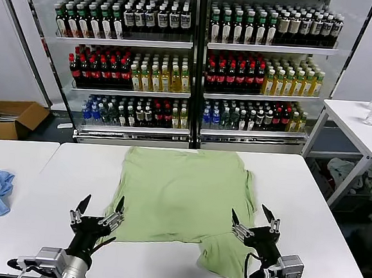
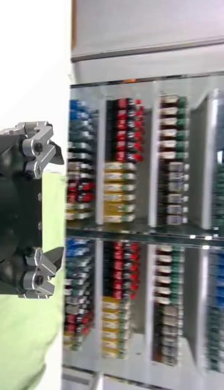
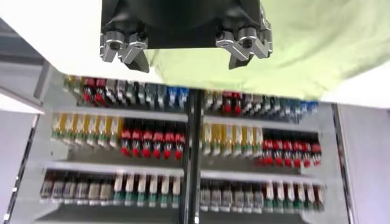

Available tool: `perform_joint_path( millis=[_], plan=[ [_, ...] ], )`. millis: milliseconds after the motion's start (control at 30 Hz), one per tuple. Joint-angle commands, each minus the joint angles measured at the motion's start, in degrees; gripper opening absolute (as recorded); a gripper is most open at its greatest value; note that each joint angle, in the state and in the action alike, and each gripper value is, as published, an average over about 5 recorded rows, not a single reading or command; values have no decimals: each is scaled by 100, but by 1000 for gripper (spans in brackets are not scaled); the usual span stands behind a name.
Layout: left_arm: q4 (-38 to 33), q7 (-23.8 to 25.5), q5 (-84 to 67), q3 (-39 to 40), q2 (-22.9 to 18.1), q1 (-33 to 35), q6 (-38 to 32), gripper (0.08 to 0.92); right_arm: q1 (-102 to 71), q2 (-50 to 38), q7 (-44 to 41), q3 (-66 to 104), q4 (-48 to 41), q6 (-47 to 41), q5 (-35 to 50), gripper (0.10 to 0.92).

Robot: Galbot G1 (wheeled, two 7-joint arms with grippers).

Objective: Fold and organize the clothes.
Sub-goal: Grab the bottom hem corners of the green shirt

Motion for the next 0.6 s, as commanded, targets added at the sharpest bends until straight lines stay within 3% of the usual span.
perform_joint_path(
  millis=[33,433,600],
  plan=[
    [1125,-191,333,293,245,-282,503,822,-574,-10,-23,107,-101,-437,8,823],
    [2051,-296,-82,331,318,-634,513,822,-638,89,-38,-355,-431,-443,-118,820],
    [2163,-270,-113,330,344,-520,517,757,-821,110,-21,-437,-427,-443,-112,727]
  ],
)
